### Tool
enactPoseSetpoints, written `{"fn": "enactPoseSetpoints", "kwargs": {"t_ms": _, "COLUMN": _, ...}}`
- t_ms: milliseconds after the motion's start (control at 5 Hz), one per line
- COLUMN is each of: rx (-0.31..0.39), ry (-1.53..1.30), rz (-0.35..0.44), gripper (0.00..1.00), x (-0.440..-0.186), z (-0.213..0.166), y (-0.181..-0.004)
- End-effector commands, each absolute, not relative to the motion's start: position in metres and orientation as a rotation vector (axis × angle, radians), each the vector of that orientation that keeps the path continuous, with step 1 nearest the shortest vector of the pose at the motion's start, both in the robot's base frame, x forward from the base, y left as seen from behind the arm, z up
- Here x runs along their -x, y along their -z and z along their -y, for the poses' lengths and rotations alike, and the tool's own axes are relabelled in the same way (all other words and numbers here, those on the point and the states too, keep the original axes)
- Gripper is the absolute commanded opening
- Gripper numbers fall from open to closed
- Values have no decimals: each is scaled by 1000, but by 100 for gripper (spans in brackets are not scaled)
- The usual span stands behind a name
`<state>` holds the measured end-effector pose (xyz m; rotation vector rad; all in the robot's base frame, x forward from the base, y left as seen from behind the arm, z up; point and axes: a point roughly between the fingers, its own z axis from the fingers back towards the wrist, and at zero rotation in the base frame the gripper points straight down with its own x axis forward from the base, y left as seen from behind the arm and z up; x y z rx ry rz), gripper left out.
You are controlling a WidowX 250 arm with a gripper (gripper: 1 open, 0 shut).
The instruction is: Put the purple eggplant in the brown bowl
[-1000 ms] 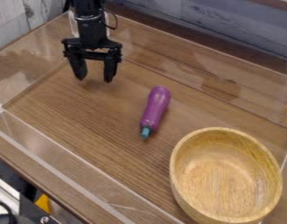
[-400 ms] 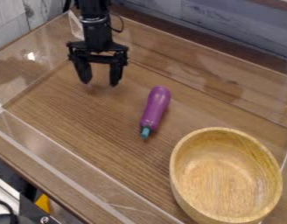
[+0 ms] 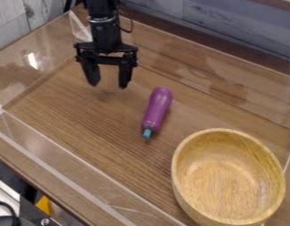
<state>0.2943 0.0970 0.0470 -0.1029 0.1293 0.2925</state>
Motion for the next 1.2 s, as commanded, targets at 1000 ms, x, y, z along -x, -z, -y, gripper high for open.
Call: {"fn": "enactPoseSetpoints", "kwargs": {"t_ms": 1000, "rx": 143, "ry": -203, "rz": -57, "gripper": 100, "x": -296, "z": -45, "y": -71}}
